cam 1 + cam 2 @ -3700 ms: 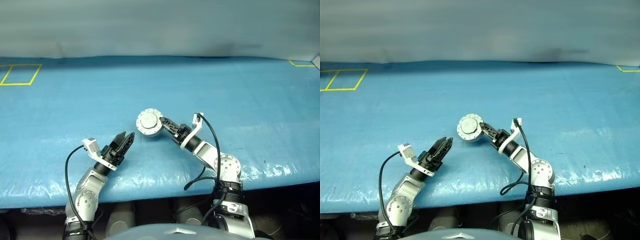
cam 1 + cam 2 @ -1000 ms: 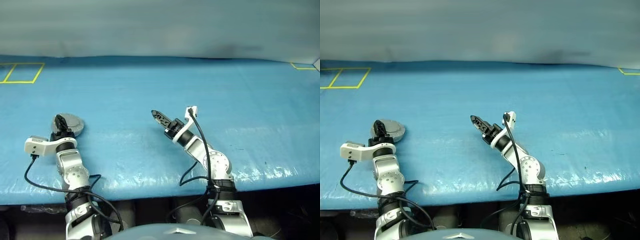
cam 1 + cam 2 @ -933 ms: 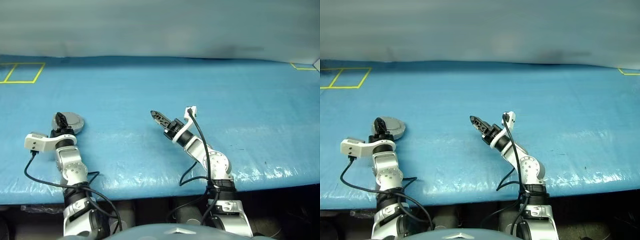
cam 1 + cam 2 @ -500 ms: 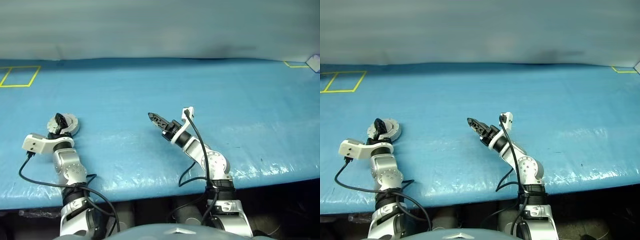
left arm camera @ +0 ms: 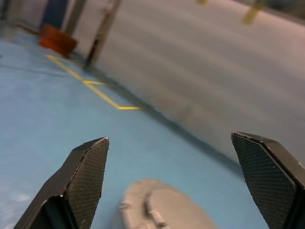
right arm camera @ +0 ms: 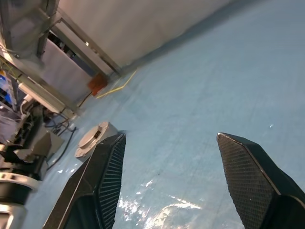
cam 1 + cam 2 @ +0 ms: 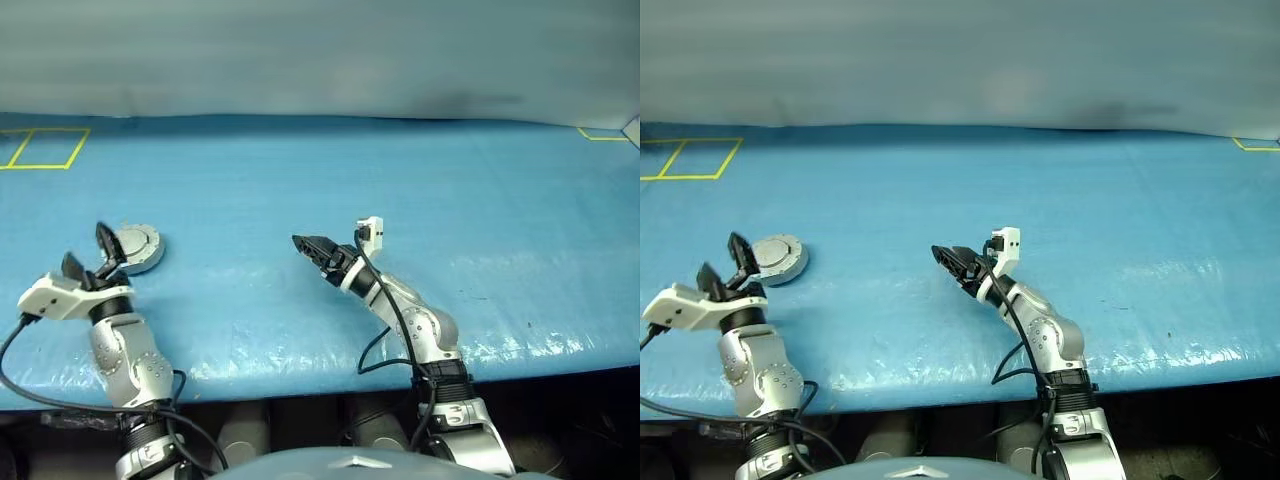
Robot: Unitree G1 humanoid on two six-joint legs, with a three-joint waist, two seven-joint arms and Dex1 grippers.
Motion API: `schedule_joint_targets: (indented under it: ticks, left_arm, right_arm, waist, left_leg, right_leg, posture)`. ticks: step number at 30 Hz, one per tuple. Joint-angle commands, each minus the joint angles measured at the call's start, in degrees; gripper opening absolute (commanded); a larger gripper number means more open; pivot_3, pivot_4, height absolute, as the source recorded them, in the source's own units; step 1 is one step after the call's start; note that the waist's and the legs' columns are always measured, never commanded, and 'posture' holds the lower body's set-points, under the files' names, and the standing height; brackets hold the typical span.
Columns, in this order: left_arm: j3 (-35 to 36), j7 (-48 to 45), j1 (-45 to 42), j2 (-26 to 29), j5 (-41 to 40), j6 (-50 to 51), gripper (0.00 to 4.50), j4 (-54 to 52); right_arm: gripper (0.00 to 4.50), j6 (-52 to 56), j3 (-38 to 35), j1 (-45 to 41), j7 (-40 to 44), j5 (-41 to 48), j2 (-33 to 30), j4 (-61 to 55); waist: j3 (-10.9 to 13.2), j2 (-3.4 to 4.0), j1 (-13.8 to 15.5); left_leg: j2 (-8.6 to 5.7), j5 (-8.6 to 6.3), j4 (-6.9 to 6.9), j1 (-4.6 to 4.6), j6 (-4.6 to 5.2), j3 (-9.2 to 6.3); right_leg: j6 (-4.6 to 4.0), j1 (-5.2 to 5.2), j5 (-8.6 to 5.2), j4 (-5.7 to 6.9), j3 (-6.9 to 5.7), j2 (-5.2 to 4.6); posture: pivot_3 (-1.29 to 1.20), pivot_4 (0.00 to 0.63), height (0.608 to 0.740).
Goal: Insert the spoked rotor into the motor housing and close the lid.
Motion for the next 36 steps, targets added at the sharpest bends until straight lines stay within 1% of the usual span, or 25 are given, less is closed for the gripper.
schedule_joint_targets:
  ticks: [1,2,3,4,6,7,9,11,12,13,15,17,19,25,31,36]
  left_arm:
    - [-11.5,-13.7,2.6,2.6,-0.1,4.4,4.48,-7.4]
    - [-13.3,-16.1,3.3,3.3,-1.1,5.9,4.48,-8.4]
    - [-17.1,-18.8,4.3,5.4,1.4,7.3,4.48,-9.1]
    - [-22.1,-21.6,5.2,8.3,6.2,8.8,4.48,-9.2]
    - [-29.1,-25.3,6.2,12.9,12.9,11.3,4.48,-8.2]
    - [-30.7,-25.9,6.3,14.1,14.2,11.9,4.48,-7.8]
    - [-31.3,-25.1,5.7,15.5,17.9,11.0,4.48,-3.8]
    - [-32.7,-24.6,5.2,17.6,22.9,10.5,4.48,-0.4]
    - [-32.8,-24.8,5.3,17.9,23.3,10.5,4.48,0.3]
    - [-32.6,-24.9,5.4,17.8,23.3,9.8,4.50,0.8]
    - [-31.8,-24.0,5.4,17.4,23.6,8.7,4.50,1.5]
    - [-31.5,-24.5,5.7,17.9,24.1,8.0,4.50,1.6]
    - [-31.0,-25.0,5.8,17.7,23.1,8.0,4.50,1.4]
    - [-29.6,-26.0,5.0,18.2,22.5,8.3,4.50,0.1]
    - [-28.9,-25.6,4.9,17.5,22.6,8.5,4.50,0.1]
    - [-28.0,-24.9,4.8,16.6,22.7,7.7,4.50,0.5]
  right_arm:
    - [3.26,-8.8,2.4,-0.6,-1.3,-9.7,-3.1,-0.2]
    - [3.26,-9.1,2.9,-0.7,-1.7,-11.1,-3.7,0.4]
    - [3.26,-9.0,3.1,-0.7,-2.6,-12.9,-4.9,1.1]
    - [3.26,-9.3,3.0,-0.4,-2.5,-14.2,-6.5,1.5]
    - [3.26,-8.8,2.1,0.2,-2.1,-14.8,-8.4,1.4]
    - [3.26,-8.6,1.8,0.4,-1.8,-14.6,-8.7,1.2]
    - [3.26,-9.0,1.9,1.0,-1.4,-16.2,-10.9,1.1]
    - [3.26,-9.1,1.7,1.8,0.6,-16.2,-12.9,0.4]
    - [3.26,-9.1,1.6,2.2,1.6,-15.7,-13.4,-0.1]
    - [3.43,-9.0,1.4,2.5,2.7,-15.2,-14.1,-0.7]
    - [3.83,-9.0,1.4,2.9,4.7,-14.7,-15.2,-1.5]
    - [4.47,-9.3,2.1,3.6,8.9,-13.7,-17.0,-2.9]
    - [4.47,-8.5,2.9,4.1,11.9,-13.1,-18.2,-4.3]
    - [4.47,-9.9,4.4,3.5,15.5,-13.8,-18.5,-4.1]
    - [4.47,-10.7,4.8,2.9,13.3,-16.6,-17.8,-2.3]
    - [4.47,-10.7,5.1,2.5,13.0,-17.3,-17.2,-1.8]
  waist:
    - [0.0,0.01,-0.1]
    - [0.0,0.01,-0.1]
    - [0.0,0.01,-0.1]
    - [0.0,0.01,-0.2]
    - [0.0,0.14,-0.3]
    - [0.0,0.17,-0.4]
    - [0.0,0.17,-0.6]
    - [0.0,0.17,-0.6]
    - [0.0,0.18,-0.6]
    - [0.0,0.18,-0.6]
    - [0.1,0.18,-0.5]
    - [0.1,0.18,-0.4]
    - [0.1,0.18,-0.1]
    - [0.1,0.18,0.0]
    - [0.1,0.18,0.1]
    - [0.1,0.18,0.1]
  left_leg:
    - [-0.01,0.00,0.00,-0.01,0.00,0.02]
    - [-0.01,0.00,-0.01,-0.01,0.00,0.06]
    - [-0.02,-0.01,-0.02,0.00,-0.01,0.08]
    - [-0.01,-0.01,-0.02,0.00,-0.01,0.09]
    - [0.01,-0.01,-0.08,0.04,0.00,0.08]
    - [0.02,0.00,-0.08,0.06,0.00,0.10]
    - [0.03,-0.01,-0.08,0.04,0.00,0.11]
    - [0.06,0.00,-0.07,0.04,0.00,0.11]
    - [0.08,0.00,-0.07,0.04,0.01,0.10]
    - [0.08,0.00,-0.07,0.05,0.01,0.10]
    - [0.08,-0.01,-0.07,0.01,0.01,0.10]
    - [0.07,-0.01,-0.07,-0.03,0.01,0.12]
    - [0.07,-0.01,-0.08,-0.01,0.01,0.11]
    - [0.08,-0.01,-0.04,0.00,0.01,0.10]
    - [0.07,-0.01,-0.05,0.00,0.01,0.10]
    - [0.07,-0.01,-0.04,0.00,0.01,0.11]
  right_leg:
    - [0.00,-0.01,0.00,-0.01,0.04,0.00]
    - [0.00,-0.02,0.00,-0.02,0.08,0.00]
    - [0.00,-0.02,0.00,-0.03,0.10,0.00]
    - [0.00,-0.04,0.00,-0.02,0.11,0.00]
    - [-0.04,-0.06,-0.02,0.03,0.11,0.03]
    - [-0.05,-0.07,-0.03,0.04,0.12,0.04]
    - [-0.05,-0.10,-0.04,0.05,0.14,0.04]
    - [-0.05,-0.12,-0.04,0.07,0.12,0.04]
    - [-0.05,-0.13,-0.04,0.08,0.11,0.06]
    - [-0.06,-0.13,-0.04,0.09,0.11,0.06]
    - [-0.07,-0.14,-0.05,0.06,0.11,0.05]
    - [-0.06,-0.16,-0.04,0.03,0.13,0.02]
    - [-0.06,-0.16,-0.05,0.04,0.11,0.03]
    - [-0.06,-0.14,-0.05,0.07,0.10,0.03]
    - [-0.06,-0.14,-0.04,0.06,0.10,0.03]
    - [-0.05,-0.13,-0.04,0.07,0.10,0.03]
  posture:
    - [0.00,0.150,0.740]
    - [0.00,0.150,0.740]
    - [0.00,0.150,0.740]
    - [0.00,0.150,0.740]
    - [0.00,0.150,0.740]
    - [0.00,0.150,0.740]
    - [0.00,0.150,0.740]
    - [0.00,0.150,0.740]
    - [0.00,0.150,0.740]
    - [0.00,0.150,0.740]
    - [0.00,0.150,0.740]
    - [0.00,0.150,0.740]
    - [0.00,0.150,0.740]
    - [0.00,0.150,0.740]
    - [0.00,0.150,0.740]
    - [0.00,0.150,0.740]
